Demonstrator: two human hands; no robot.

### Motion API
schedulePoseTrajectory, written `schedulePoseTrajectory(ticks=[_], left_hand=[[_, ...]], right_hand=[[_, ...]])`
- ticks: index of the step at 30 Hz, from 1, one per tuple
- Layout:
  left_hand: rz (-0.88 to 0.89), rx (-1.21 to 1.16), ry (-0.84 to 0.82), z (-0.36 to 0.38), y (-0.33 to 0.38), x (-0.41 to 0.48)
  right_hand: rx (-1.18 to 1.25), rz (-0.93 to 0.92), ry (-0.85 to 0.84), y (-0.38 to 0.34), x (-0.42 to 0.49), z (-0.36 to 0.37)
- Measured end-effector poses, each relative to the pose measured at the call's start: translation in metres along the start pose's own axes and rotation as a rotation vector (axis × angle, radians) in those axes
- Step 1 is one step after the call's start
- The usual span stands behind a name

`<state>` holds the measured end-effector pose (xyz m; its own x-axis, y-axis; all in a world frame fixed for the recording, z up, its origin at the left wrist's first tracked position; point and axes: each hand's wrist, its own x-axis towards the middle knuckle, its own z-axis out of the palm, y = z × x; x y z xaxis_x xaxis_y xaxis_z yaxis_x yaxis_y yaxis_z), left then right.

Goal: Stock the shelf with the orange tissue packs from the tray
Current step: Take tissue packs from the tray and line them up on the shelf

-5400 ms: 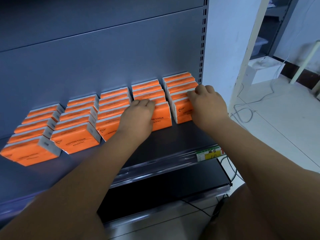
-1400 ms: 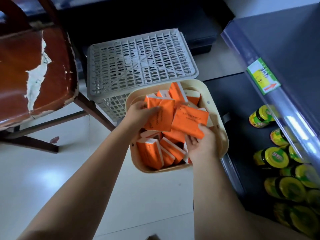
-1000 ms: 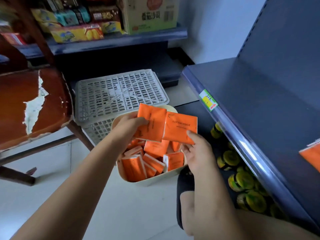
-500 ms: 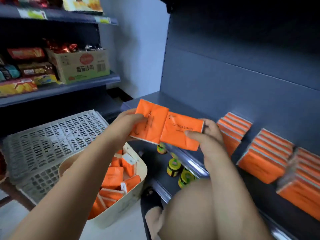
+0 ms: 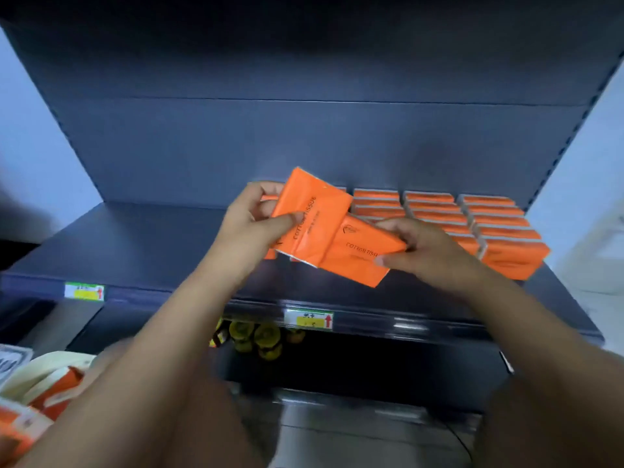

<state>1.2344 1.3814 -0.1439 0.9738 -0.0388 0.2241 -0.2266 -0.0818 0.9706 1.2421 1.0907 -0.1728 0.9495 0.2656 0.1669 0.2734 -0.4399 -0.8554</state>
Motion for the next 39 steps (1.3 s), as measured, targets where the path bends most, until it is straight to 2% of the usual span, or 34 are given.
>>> schedulePoseTrajectory(ticks=[4, 9, 12, 16, 18, 20, 24, 28, 32, 39], left_hand=[[0.139, 0.085, -0.008, 0.037, -0.025, 0.009], [0.215, 0.131, 0.127, 0.068, -0.050, 0.026], [0.269, 0.158, 0.055, 0.095, -0.052, 0.039], [0.350, 0.239, -0.152, 0.138, -0.057, 0.038], [0.391, 0.334, -0.268, 0.159, -0.062, 0.036], [0.455, 0.457, -0.317, 0.179, -0.066, 0.035], [0.679, 0.711, -0.281, 0.213, -0.073, 0.035], [0.805, 0.836, -0.275, 0.231, -0.086, 0.042], [0.860, 0.899, -0.291, 0.236, -0.096, 0.048], [0.851, 0.986, -0.273, 0.249, -0.106, 0.044]], right_hand=[[-0.173, 0.026, 0.214, 0.042, -0.047, -0.040], [-0.302, 0.061, 0.251, 0.064, -0.088, -0.089], [-0.338, 0.080, 0.327, 0.077, -0.097, -0.110], [-0.525, 0.126, 0.365, 0.099, -0.114, -0.130], [-0.594, 0.171, 0.378, 0.108, -0.117, -0.138], [-0.663, 0.193, 0.384, 0.118, -0.117, -0.143], [-0.779, 0.223, 0.441, 0.130, -0.114, -0.145], [-1.005, 0.161, 0.427, 0.132, -0.108, -0.132], [-1.103, 0.132, 0.441, 0.137, -0.100, -0.128], [-1.183, 0.095, 0.487, 0.145, -0.096, -0.128]])
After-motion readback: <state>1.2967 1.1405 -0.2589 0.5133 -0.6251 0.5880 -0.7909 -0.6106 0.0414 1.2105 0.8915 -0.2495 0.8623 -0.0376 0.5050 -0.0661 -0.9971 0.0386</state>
